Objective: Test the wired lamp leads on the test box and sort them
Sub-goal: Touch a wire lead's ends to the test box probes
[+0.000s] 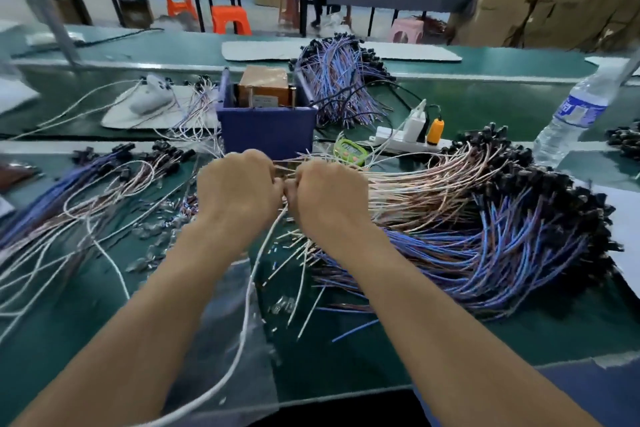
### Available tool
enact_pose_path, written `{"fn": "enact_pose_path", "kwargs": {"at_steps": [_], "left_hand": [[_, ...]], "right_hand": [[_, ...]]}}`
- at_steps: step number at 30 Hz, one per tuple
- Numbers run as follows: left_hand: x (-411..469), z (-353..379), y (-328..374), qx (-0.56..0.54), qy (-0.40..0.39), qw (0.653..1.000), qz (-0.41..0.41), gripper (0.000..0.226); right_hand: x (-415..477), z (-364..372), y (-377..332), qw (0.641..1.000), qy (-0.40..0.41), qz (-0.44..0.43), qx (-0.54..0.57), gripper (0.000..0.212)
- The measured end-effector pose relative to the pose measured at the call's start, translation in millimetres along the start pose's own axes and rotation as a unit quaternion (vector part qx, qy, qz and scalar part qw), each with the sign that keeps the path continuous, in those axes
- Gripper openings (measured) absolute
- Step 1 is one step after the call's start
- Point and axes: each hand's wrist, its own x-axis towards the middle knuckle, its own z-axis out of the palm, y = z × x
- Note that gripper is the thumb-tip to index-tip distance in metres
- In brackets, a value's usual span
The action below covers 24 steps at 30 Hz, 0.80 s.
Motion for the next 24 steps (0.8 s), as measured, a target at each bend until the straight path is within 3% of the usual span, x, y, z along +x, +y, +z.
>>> {"fn": "enact_pose_path", "kwargs": {"at_steps": [5,9,12,15,17,24], "left_hand": [[0.1,-2.0,-89.4,-0.086,0.040,0.991,-0.097,0.013],[3.7,-2.4,-164.5,-0.070,0.066,0.975,-0.201,0.043],[8.3,-3.4,-216.9,-0.069,0.097,0.956,-0.269,0.041],[12.0,6.9,-248.6,-0.054,0.062,0.944,-0.319,0.044],[12.0,20.3,-254.7,-0.039,0.049,0.943,-0.328,0.039],[12.7,31.1,-267.2,-0.084,0.128,0.936,-0.317,0.020]], "right_hand": [[32.8,36.4,-66.2,0.990,-0.101,-0.023,0.098,0.020],[47.2,62.1,-108.8,0.972,-0.177,-0.069,0.140,0.016],[58.6,78.9,-137.2,0.957,-0.203,-0.087,0.188,0.025],[72.0,91.2,-162.8,0.942,-0.230,-0.099,0.222,0.042],[79.8,98.4,-178.1,0.936,-0.237,-0.111,0.235,0.052],[106.9,118.0,-223.9,0.925,-0.279,-0.152,0.209,0.062]]}}
